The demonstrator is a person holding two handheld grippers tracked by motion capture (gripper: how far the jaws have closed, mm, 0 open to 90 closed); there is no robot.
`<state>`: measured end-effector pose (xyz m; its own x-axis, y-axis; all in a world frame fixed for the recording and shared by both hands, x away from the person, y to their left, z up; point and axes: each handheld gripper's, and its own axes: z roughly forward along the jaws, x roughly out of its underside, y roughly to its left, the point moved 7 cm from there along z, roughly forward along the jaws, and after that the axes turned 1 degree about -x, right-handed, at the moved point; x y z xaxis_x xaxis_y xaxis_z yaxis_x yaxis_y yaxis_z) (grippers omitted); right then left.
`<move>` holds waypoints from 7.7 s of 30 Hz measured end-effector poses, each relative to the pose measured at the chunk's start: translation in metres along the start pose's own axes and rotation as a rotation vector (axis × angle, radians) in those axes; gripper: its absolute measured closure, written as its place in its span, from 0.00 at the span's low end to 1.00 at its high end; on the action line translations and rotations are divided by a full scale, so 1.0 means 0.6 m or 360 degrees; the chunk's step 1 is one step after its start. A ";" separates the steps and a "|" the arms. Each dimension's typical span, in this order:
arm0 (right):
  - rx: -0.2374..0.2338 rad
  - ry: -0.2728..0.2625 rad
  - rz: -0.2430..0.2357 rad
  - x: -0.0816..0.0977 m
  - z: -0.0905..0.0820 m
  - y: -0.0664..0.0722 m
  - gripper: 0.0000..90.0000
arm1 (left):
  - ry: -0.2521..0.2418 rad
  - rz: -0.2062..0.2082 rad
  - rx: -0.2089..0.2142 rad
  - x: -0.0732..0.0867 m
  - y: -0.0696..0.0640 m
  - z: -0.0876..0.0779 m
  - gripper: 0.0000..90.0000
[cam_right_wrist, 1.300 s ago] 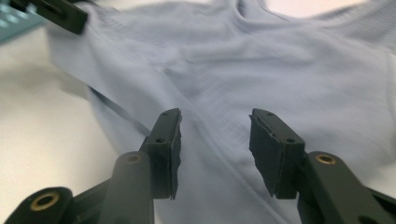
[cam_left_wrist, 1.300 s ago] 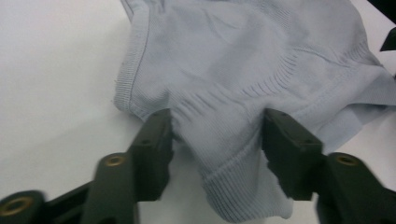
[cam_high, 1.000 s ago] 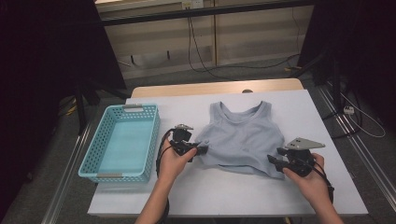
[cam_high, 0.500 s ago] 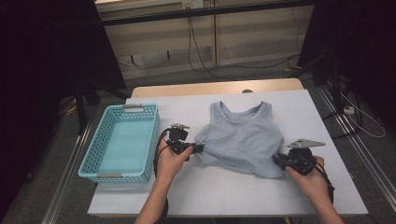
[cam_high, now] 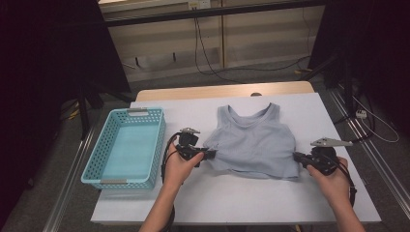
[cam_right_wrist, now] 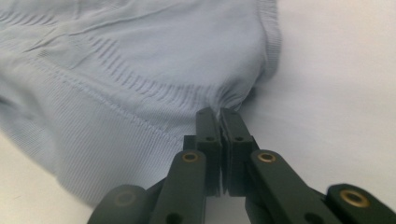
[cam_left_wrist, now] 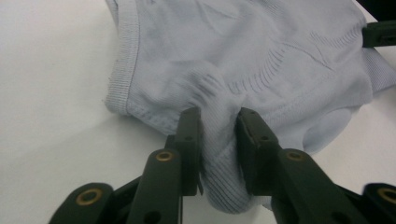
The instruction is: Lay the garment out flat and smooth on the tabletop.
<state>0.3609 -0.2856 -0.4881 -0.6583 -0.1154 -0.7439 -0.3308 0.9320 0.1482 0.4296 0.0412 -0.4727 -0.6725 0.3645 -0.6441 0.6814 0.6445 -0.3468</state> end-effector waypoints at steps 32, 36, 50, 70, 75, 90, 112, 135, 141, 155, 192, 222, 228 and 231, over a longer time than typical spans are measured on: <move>-0.0139 -0.0110 -0.0273 -0.037 0.022 0.111 0.34 | -0.0070 0.0054 -0.0103 0.031 -0.013 -0.057 0.29; -0.0174 -0.0105 -0.0299 -0.037 0.027 0.125 0.34 | -0.0055 0.0067 -0.0119 0.045 -0.017 -0.060 0.28; -0.0357 -0.0115 -0.0455 -0.038 0.043 0.190 0.75 | -0.0061 0.0106 -0.0126 0.054 -0.020 -0.061 0.39; -0.0479 0.0012 -0.0679 -0.029 0.081 0.248 0.87 | 0.0019 0.0107 -0.0083 0.068 -0.023 -0.071 0.78; -0.0410 0.0074 -0.0674 -0.023 0.110 0.247 0.74 | 0.0044 0.0152 -0.0115 0.074 -0.016 -0.065 0.82; -0.0466 0.0027 -0.0583 -0.042 0.112 0.240 0.98 | 0.0062 0.0161 -0.0080 0.074 -0.023 -0.042 0.82; -0.0554 0.0092 -0.0613 -0.022 0.093 0.257 0.98 | -0.0092 0.0222 -0.0126 0.024 -0.035 -0.024 0.81; -0.0409 0.0041 -0.0575 -0.029 0.104 0.228 0.98 | 0.0011 0.0277 -0.0243 0.034 -0.009 0.037 0.72; -0.0405 0.0039 -0.0553 -0.028 0.105 0.228 0.98 | 0.0075 0.0269 -0.0208 0.037 -0.015 0.035 0.91; -0.0373 -0.0021 -0.0457 -0.043 0.106 0.214 0.98 | 0.0062 0.0228 -0.0107 0.060 -0.032 -0.017 0.96; -0.0546 0.0006 -0.0563 -0.042 0.113 0.289 0.85 | 0.0101 0.0027 0.0058 0.063 -0.033 -0.089 0.99; -0.0673 0.0181 -0.0690 -0.016 0.126 0.323 1.00 | -0.0079 -0.0005 -0.0124 0.047 -0.011 -0.076 0.68; -0.0698 0.0179 -0.0687 -0.012 0.121 0.323 1.00 | -0.0065 -0.0032 -0.0192 0.045 0.002 -0.059 0.71; -0.0682 0.0162 -0.0691 -0.011 0.120 0.319 1.00 | 0.0007 -0.0008 -0.0243 0.056 0.010 -0.038 0.71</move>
<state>0.3505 -0.0817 -0.5015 -0.4569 -0.5050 -0.7323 -0.8113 0.5742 0.1102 0.4044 0.0726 -0.4808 -0.6772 0.3637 -0.6397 0.6265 0.7409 -0.2419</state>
